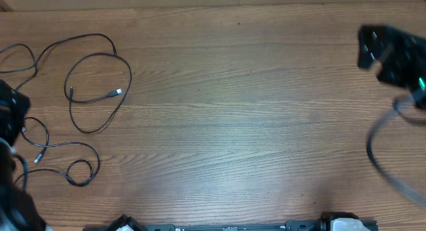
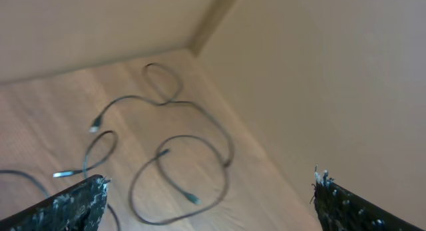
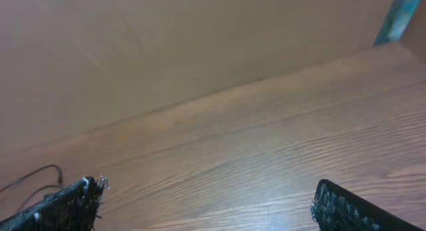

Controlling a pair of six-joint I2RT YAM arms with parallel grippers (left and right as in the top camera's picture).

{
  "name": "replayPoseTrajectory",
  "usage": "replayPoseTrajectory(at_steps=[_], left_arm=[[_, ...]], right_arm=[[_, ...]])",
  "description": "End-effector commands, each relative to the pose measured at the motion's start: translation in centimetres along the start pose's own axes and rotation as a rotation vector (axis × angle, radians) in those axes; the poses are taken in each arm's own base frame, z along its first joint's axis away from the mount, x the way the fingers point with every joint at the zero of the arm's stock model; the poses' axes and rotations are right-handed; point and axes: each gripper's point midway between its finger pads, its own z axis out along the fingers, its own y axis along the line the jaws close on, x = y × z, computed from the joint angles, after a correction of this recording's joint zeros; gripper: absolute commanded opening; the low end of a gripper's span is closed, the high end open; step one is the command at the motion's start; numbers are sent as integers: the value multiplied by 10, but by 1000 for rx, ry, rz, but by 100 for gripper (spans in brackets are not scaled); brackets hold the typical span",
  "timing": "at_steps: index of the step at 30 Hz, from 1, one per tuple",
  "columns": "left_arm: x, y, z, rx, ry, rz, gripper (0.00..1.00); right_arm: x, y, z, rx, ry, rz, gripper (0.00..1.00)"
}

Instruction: Untangle cables

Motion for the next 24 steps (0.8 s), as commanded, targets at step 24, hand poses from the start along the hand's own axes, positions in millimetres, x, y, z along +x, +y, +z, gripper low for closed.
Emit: replayPoseTrajectory(at_steps=[24], left_arm=[[72,3,-223,395,-271,148,100]], right_arm=[[84,-13,-208,-124,-265,-28,100]])
